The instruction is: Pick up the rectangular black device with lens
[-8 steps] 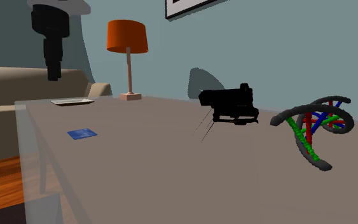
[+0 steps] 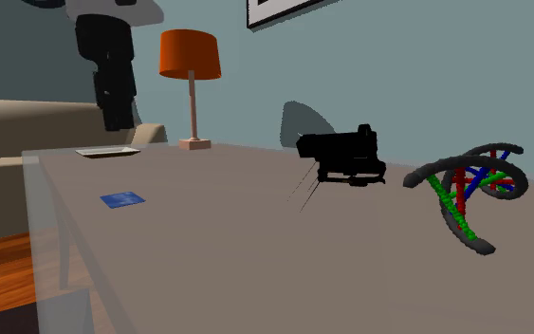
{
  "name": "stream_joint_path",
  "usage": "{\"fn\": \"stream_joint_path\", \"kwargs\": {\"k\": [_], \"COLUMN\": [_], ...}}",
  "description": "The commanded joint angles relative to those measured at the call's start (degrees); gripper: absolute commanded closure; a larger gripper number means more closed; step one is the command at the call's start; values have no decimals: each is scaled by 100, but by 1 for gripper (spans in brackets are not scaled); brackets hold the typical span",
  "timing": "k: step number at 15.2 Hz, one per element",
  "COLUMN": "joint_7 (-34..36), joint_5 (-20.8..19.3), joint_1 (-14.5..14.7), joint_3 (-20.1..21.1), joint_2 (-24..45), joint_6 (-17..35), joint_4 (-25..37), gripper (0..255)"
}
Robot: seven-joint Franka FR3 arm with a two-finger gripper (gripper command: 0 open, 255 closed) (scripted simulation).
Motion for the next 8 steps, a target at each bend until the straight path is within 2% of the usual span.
{"fn": "stream_joint_path", "kwargs": {"k": [1,8], "joint_7": [-239,-1150], "joint_5": [-54,16], "joint_1": [-8,25], "joint_3": [-193,-882], "joint_2": [252,1171], "joint_6": [475,1799], "joint_4": [2,314], "gripper": [0,0]}}
